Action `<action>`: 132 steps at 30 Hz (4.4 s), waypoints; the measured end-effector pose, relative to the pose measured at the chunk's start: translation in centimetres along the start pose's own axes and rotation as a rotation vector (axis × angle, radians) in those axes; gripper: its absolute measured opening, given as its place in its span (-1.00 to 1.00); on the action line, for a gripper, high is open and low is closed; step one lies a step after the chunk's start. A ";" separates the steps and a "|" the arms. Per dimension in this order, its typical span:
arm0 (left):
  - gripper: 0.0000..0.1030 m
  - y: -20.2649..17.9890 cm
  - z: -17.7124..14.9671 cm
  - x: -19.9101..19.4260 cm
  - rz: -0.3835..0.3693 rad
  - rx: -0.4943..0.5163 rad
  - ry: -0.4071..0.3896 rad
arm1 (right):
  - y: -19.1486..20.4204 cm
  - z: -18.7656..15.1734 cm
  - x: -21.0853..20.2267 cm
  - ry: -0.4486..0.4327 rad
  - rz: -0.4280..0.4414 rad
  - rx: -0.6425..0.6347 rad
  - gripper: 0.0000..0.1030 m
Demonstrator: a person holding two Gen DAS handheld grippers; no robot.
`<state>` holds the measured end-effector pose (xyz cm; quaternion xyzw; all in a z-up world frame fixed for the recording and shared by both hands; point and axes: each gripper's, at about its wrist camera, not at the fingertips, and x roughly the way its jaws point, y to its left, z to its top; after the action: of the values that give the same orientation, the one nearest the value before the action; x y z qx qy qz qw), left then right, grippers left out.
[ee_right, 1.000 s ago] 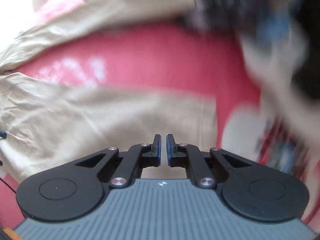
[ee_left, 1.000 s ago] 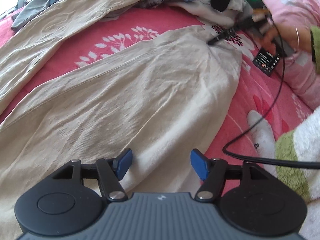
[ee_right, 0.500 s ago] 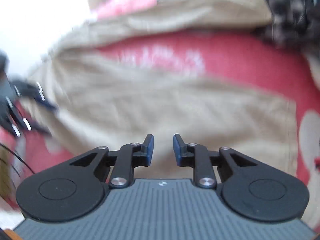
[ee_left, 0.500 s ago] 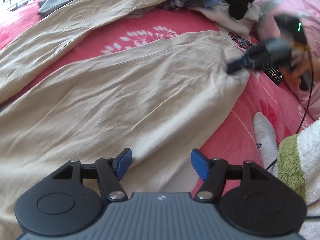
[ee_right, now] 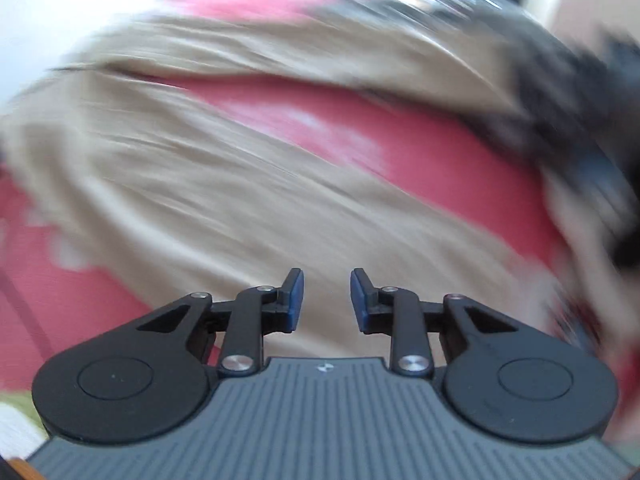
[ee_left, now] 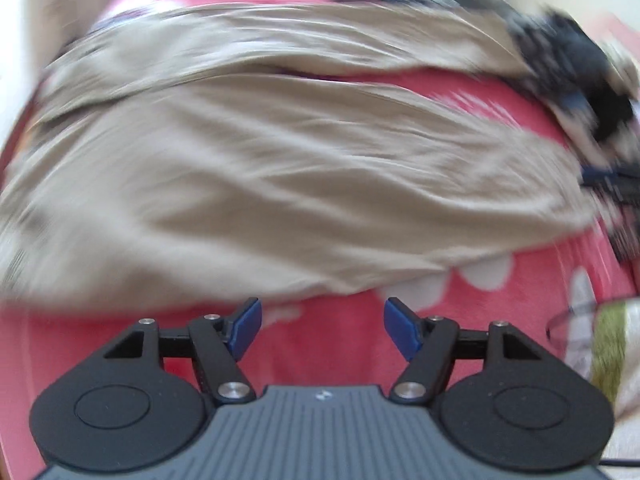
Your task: Fold clothes
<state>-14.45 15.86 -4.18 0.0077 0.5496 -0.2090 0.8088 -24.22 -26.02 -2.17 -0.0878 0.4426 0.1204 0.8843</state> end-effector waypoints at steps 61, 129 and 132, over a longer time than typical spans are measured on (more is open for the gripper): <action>0.18 9.2 -4.6 -3.4 0.346 -0.555 -0.433 | 14.5 2.5 5.3 0.002 0.410 -0.042 0.24; 1.00 0.6 -2.0 -3.2 0.293 -0.309 -0.499 | 9.7 5.2 4.3 -0.092 0.161 0.218 0.98; 1.00 0.6 -2.0 -3.3 0.292 -0.312 -0.499 | 10.0 5.5 4.1 -0.094 0.120 0.194 0.98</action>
<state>-17.02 17.99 -2.19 -0.0892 0.3532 0.0004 0.9313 -20.52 -14.46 -2.72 0.0306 0.4146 0.1339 0.8996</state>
